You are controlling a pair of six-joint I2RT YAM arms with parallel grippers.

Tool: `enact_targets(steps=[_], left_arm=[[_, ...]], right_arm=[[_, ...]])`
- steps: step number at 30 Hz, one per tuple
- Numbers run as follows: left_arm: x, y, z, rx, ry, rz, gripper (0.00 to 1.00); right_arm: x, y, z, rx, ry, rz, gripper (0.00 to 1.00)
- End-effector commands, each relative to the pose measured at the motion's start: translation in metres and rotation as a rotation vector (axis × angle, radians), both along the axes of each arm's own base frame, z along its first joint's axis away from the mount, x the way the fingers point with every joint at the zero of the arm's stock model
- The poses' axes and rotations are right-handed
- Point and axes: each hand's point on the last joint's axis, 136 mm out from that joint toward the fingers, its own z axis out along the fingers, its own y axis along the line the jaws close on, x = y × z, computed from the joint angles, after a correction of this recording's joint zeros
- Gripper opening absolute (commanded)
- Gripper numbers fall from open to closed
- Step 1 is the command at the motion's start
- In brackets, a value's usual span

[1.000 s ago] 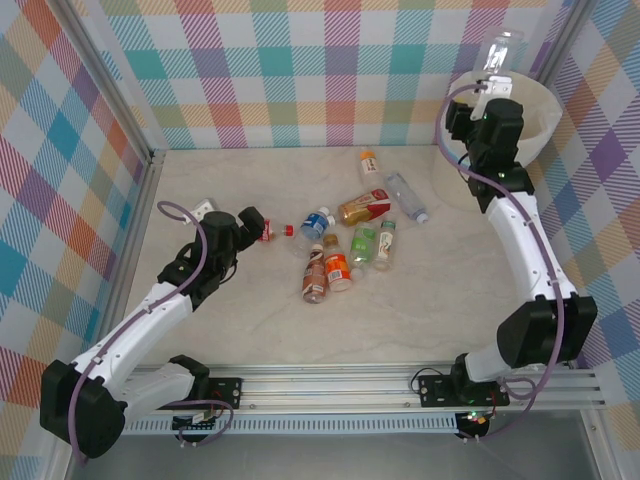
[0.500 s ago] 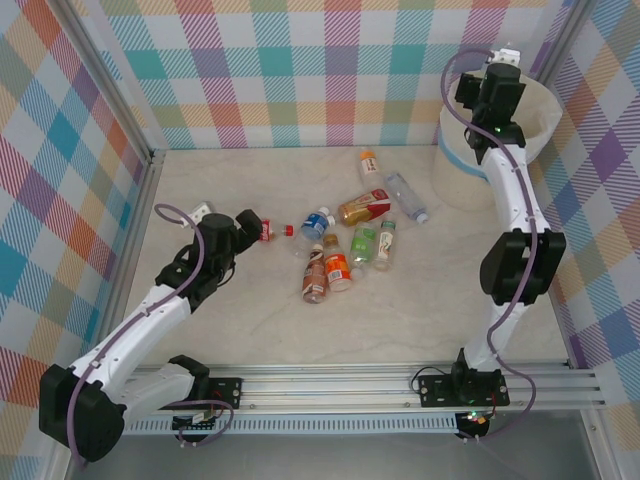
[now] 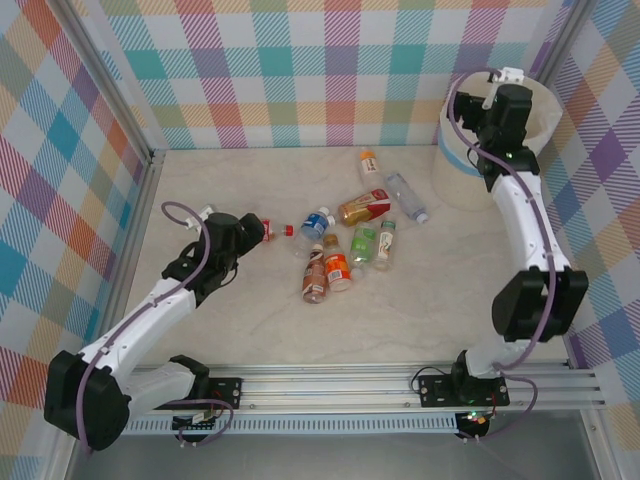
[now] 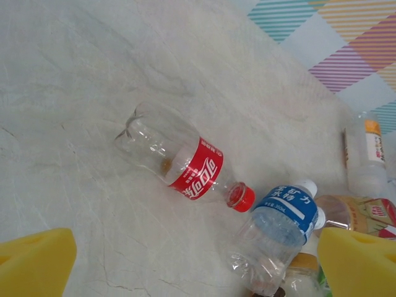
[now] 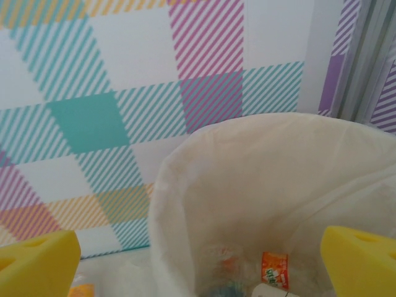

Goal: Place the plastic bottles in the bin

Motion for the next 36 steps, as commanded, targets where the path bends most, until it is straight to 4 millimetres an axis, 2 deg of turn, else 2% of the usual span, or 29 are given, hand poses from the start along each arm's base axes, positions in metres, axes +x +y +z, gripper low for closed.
enact_targets(steps=[1,4,5,9,12,15,18,23,27,32,36], left_arm=[[0.008,0.002,0.003,-0.033,0.005,0.029,1.0],[0.011,0.001,-0.002,-0.047,0.021,0.046,1.0],[0.013,0.001,-0.004,-0.052,0.026,0.051,1.0],[0.019,-0.004,-0.016,-0.05,0.076,0.049,1.0],[0.021,-0.006,-0.027,-0.033,0.135,0.05,1.0],[0.029,-0.011,-0.03,-0.038,0.155,0.046,1.0],[0.038,-0.015,-0.032,-0.052,0.169,0.061,1.0],[0.048,-0.019,-0.038,-0.101,0.167,0.11,1.0],[0.053,-0.02,-0.049,-0.092,0.238,0.147,1.0],[0.054,-0.007,-0.061,-0.128,0.286,0.327,1.0],[0.067,-0.006,-0.07,-0.214,0.275,0.438,1.0]], right_arm=[[-0.029,0.02,0.026,0.088,-0.136,0.106,1.0],[-0.055,0.028,0.011,0.151,-0.134,0.151,1.0],[-0.062,0.034,0.0,0.168,-0.12,0.183,1.0],[-0.095,0.074,-0.017,0.181,-0.14,0.422,1.0],[-0.119,0.1,-0.032,0.195,-0.084,0.582,1.0],[-0.139,0.117,-0.049,0.231,-0.032,0.672,1.0],[-0.152,0.125,-0.065,0.292,-0.021,0.7,1.0],[-0.157,0.128,-0.076,0.372,-0.051,0.704,1.0],[-0.162,0.132,-0.073,0.387,-0.02,0.723,1.0],[-0.166,0.129,-0.071,0.371,-0.037,0.702,1.0],[-0.169,0.129,-0.069,0.367,-0.042,0.698,1.0]])
